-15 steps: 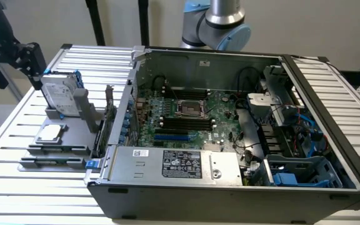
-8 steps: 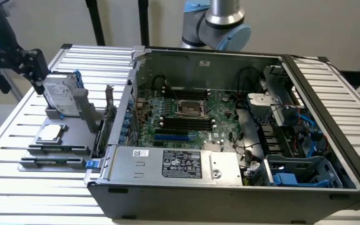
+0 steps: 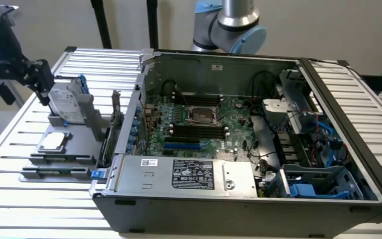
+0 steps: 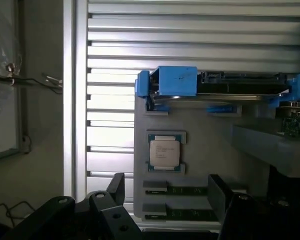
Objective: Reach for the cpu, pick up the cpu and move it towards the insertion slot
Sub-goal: 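Pick up the cpu and move it towards the insertion slot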
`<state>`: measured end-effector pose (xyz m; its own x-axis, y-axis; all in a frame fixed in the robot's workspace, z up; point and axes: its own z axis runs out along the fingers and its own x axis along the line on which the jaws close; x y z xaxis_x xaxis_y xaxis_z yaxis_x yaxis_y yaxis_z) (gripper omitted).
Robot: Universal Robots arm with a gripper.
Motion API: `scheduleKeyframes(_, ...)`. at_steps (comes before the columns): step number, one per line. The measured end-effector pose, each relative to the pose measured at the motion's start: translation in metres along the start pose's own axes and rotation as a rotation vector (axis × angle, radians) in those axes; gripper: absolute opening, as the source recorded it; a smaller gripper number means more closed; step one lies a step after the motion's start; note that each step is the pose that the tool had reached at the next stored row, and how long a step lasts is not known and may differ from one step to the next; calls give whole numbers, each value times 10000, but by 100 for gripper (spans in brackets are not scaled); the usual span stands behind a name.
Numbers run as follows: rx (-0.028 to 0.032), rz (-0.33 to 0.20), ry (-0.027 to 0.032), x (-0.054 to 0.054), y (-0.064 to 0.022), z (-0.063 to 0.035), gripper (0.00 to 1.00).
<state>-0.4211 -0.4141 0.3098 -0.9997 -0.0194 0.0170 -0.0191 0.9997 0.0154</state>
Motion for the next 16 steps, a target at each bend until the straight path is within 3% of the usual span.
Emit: scheduleKeyframes(16,0,0,0,-22,-67,290,76)
